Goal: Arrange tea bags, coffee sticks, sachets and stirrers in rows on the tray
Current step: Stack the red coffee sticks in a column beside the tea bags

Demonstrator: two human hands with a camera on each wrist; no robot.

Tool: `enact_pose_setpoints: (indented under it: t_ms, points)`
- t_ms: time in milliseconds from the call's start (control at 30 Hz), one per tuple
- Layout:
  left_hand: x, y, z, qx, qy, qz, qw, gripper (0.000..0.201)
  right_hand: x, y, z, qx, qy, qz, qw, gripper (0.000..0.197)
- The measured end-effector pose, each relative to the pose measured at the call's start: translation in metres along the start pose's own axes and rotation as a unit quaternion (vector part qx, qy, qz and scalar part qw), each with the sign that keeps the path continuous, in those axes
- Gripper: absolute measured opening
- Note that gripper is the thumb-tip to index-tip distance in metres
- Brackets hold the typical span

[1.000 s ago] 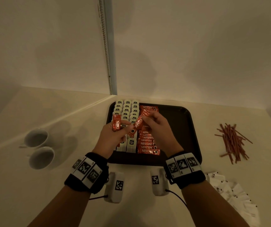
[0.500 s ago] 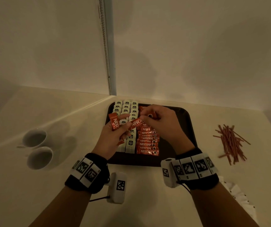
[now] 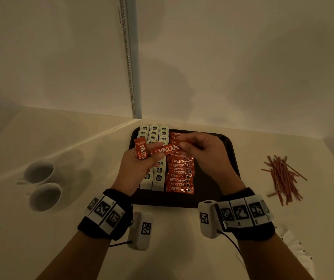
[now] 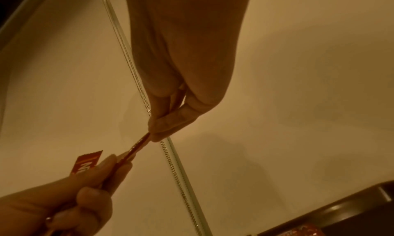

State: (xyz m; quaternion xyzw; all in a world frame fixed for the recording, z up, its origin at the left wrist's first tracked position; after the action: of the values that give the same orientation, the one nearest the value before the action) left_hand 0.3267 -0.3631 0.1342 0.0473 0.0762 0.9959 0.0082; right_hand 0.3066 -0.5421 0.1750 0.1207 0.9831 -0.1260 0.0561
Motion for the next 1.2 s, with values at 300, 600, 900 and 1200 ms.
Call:
enact_pose_setpoints:
  t_ms: [300, 600, 900, 1200]
  points:
    - [-0.001, -0.002, -0.007, -0.067, -0.027, -0.026, 0.997, 0.022, -0.005, -0.017, 0.023, 0.132, 0.011, -0.081, 0.988, 0.017]
    - [-0.003, -0.036, -0.018, -0.025, -0.182, 0.025, 0.983, 0.028, 0.031, -0.026, 0.117, 0.170, 0.159, -0.089, 0.968, 0.013]
    - [-0.004, -0.048, -0.021, -0.080, -0.146, 0.033, 0.985, 0.035, 0.052, -0.013, 0.158, 0.186, 0.224, -0.081, 0.953, 0.020]
    - [-0.005, -0.047, -0.026, -0.051, -0.196, 0.071, 0.977, 0.026, 0.056, -0.003, 0.167, 0.256, 0.210, -0.028, 0.943, 0.013]
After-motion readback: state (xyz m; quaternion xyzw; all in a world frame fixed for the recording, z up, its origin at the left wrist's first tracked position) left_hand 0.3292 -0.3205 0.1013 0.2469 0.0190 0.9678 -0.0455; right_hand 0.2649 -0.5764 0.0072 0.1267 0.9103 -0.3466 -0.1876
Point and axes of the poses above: each hand's wrist, its own x-axis away from the middle knuckle, its own y-axis out of the palm, z = x × y, the point moved 2 cm from there along -x, towards the middle knuckle, and after that the axes turned 9 degrees about z, right-handed, at the moved point
